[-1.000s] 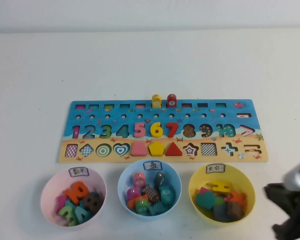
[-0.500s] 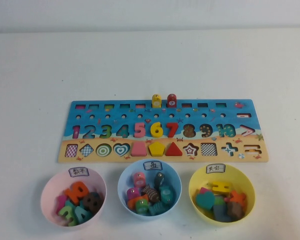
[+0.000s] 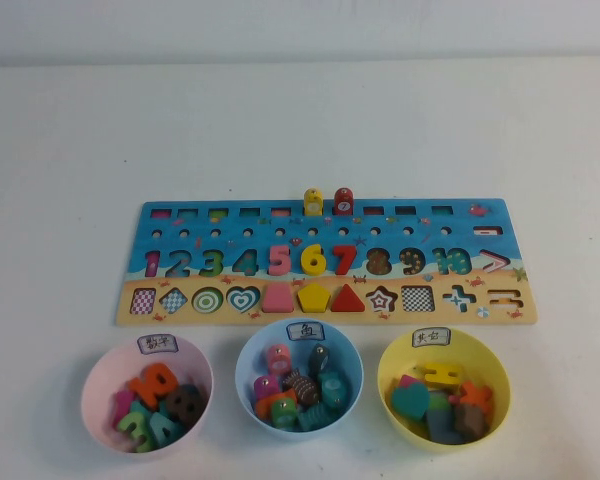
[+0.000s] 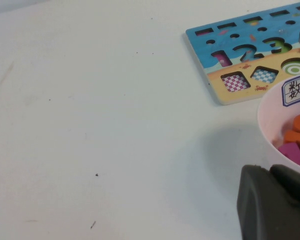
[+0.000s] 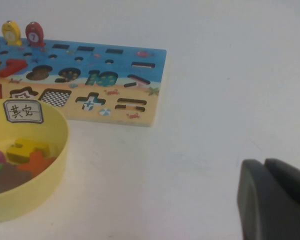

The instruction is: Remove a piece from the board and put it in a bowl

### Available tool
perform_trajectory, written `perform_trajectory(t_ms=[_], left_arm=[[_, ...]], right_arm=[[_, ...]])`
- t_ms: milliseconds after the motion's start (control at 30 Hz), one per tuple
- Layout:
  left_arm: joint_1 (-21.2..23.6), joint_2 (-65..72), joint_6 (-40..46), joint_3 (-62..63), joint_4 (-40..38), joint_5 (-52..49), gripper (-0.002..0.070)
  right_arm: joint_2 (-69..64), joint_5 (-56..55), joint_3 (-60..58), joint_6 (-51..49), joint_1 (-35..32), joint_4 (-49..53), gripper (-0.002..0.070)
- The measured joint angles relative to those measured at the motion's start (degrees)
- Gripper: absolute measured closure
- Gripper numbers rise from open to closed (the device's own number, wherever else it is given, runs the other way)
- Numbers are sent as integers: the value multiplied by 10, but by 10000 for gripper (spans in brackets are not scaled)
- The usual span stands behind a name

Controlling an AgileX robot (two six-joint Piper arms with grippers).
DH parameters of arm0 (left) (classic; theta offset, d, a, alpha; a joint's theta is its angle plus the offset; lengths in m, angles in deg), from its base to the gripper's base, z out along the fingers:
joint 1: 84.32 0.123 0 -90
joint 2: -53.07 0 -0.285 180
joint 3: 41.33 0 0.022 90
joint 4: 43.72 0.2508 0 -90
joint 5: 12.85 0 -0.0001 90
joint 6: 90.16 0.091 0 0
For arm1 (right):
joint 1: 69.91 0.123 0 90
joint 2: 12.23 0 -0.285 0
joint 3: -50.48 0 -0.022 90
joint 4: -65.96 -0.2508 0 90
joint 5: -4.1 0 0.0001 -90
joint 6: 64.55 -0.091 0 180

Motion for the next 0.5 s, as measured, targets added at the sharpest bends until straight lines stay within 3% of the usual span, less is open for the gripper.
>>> perform_trajectory(t_ms=[500], left_arm=[[0, 0, 0, 0, 0, 0, 676]], right_arm=[[0, 14, 0, 0, 0, 1, 694]])
